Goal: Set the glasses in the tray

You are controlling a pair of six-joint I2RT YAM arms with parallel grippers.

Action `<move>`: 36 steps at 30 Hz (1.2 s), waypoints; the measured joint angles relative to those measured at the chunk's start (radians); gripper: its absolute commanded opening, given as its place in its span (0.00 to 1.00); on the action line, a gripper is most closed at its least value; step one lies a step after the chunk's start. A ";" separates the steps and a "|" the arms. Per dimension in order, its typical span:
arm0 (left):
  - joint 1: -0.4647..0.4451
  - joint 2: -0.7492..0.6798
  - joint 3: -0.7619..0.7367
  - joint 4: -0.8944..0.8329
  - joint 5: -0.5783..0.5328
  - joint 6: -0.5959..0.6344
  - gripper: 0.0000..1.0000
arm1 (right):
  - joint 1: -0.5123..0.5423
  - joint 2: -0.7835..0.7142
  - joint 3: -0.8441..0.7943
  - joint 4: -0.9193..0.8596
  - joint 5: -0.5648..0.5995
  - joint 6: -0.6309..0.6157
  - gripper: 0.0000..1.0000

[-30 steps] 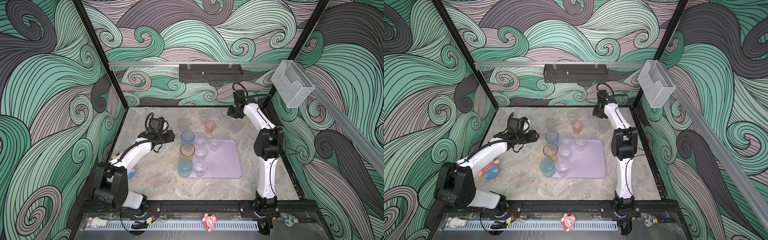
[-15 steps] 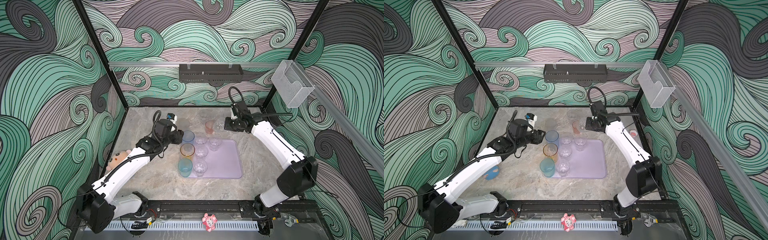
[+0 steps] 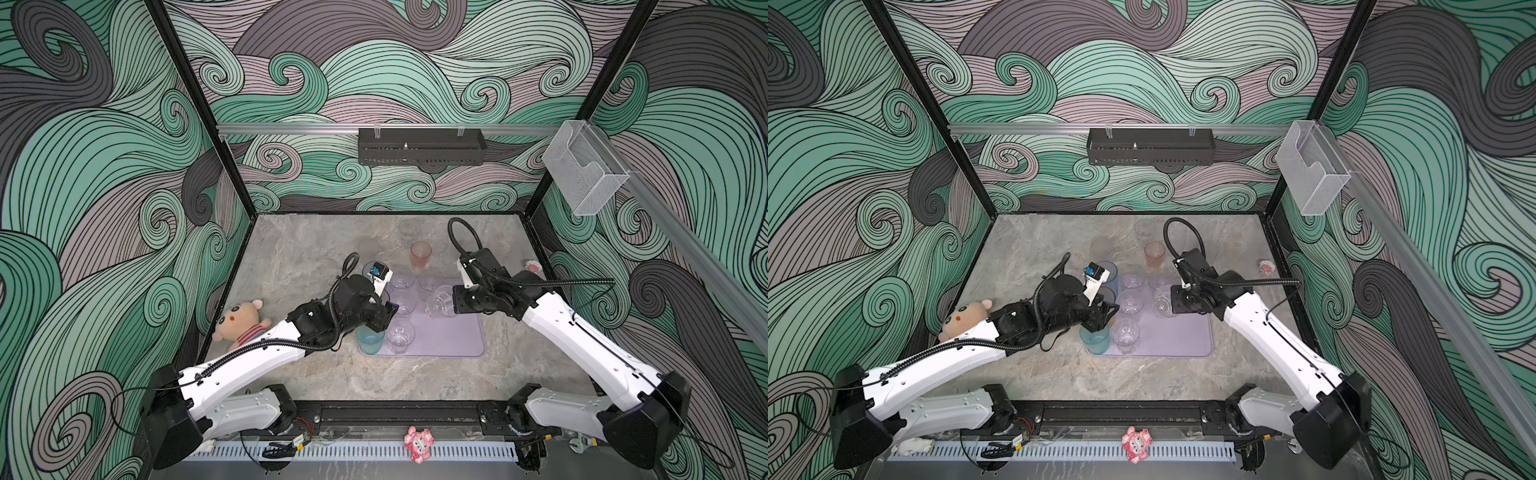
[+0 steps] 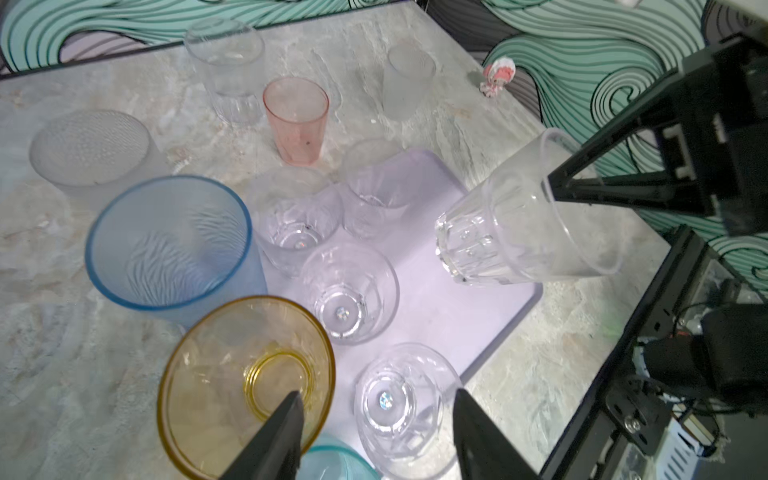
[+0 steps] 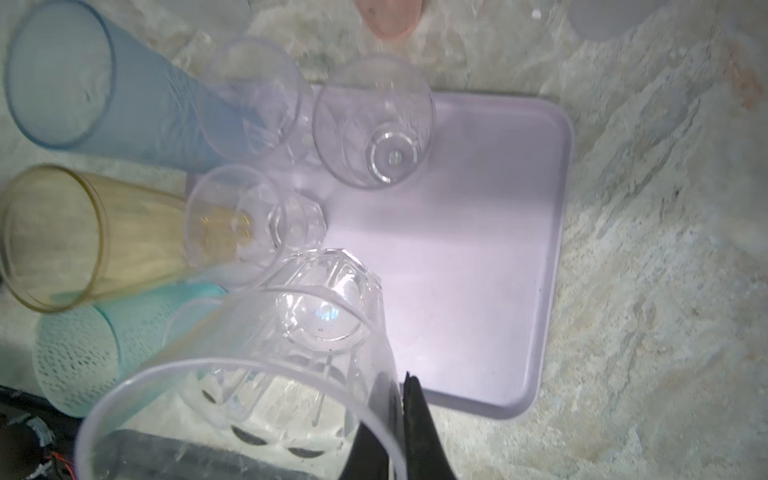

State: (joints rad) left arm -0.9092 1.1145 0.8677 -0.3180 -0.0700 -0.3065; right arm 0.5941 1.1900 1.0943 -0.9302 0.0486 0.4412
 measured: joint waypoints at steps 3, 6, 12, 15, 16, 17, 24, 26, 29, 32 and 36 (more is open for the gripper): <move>-0.043 0.003 -0.029 0.013 -0.022 -0.008 0.60 | 0.019 -0.025 -0.066 -0.010 0.013 0.013 0.04; -0.068 0.019 -0.035 0.020 -0.040 -0.018 0.60 | 0.027 -0.008 -0.107 -0.002 0.034 0.023 0.04; -0.074 0.055 -0.034 0.020 -0.071 -0.019 0.61 | 0.040 0.108 -0.113 0.073 0.079 0.030 0.04; -0.074 0.055 -0.034 0.018 -0.086 -0.017 0.61 | 0.042 0.174 -0.113 0.114 0.094 0.026 0.04; -0.074 0.055 -0.034 0.018 -0.089 -0.017 0.61 | 0.042 0.192 -0.113 0.125 0.099 0.024 0.04; -0.074 0.056 -0.034 0.018 -0.093 -0.016 0.61 | 0.042 0.211 -0.111 0.134 0.104 0.022 0.04; -0.075 0.074 -0.034 0.018 -0.113 -0.017 0.61 | 0.042 0.282 -0.088 0.179 0.116 0.005 0.04; -0.075 0.088 -0.034 0.017 -0.119 -0.017 0.61 | 0.042 0.303 -0.076 0.189 0.118 0.004 0.04; -0.075 0.093 -0.032 0.019 -0.129 -0.017 0.62 | 0.042 0.330 -0.061 0.199 0.124 0.002 0.04; -0.075 0.093 -0.032 0.019 -0.135 -0.017 0.62 | 0.042 0.354 -0.041 0.207 0.129 -0.003 0.04; -0.075 0.093 -0.032 0.019 -0.141 -0.017 0.62 | 0.042 0.370 -0.025 0.215 0.135 -0.015 0.05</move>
State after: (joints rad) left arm -0.9844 1.2072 0.8356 -0.2989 -0.2108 -0.3233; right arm 0.6357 1.5597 1.0695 -0.7155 0.1837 0.4263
